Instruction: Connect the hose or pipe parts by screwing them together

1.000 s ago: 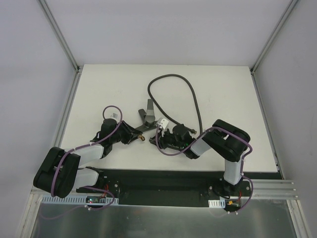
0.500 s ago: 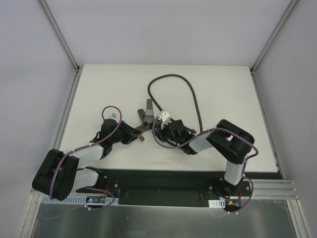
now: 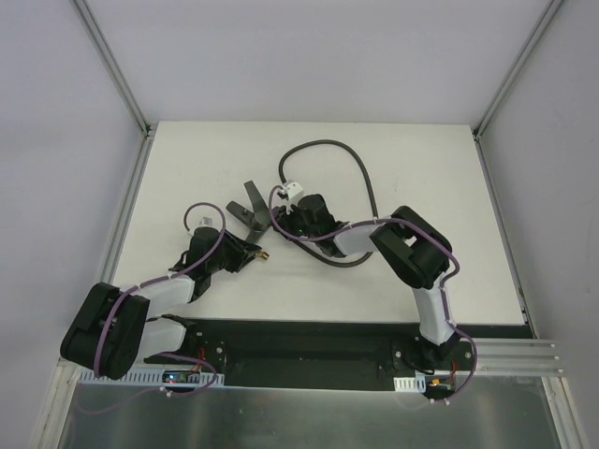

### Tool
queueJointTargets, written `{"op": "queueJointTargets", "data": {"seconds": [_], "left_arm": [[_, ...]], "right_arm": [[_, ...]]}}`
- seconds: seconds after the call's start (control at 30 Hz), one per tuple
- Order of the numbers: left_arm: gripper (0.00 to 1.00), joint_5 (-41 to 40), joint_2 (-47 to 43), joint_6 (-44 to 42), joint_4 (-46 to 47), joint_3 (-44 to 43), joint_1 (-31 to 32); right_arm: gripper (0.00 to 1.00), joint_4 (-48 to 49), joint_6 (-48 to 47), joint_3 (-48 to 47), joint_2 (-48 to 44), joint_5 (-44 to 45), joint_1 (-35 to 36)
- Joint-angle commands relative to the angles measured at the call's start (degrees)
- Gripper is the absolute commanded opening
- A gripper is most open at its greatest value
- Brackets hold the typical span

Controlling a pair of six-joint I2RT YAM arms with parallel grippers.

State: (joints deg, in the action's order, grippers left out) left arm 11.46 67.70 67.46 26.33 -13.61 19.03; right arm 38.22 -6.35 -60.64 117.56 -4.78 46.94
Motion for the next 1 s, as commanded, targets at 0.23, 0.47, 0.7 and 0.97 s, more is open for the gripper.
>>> {"op": "queueJointTargets", "data": {"seconds": [0.23,0.47,0.7,0.97], "left_arm": [[0.0,5.6,9.8,3.3,17.2,-1.2,1.0],[0.0,5.1,12.9,6.7,20.6,-2.3,2.2],[0.0,3.5,13.4,8.4,21.2,-3.4,2.5],[0.0,2.3,14.6,8.9,20.9,-5.3,3.4]], "right_arm": [[0.01,-5.9,0.5,-6.1,-0.5,-7.8,-1.5],[0.01,-5.1,-2.5,-1.0,-6.0,-9.6,-2.5],[0.01,-4.4,-4.3,6.8,-12.2,-9.3,-2.6],[0.01,5.0,-11.6,21.2,-21.5,4.4,3.2]]}}
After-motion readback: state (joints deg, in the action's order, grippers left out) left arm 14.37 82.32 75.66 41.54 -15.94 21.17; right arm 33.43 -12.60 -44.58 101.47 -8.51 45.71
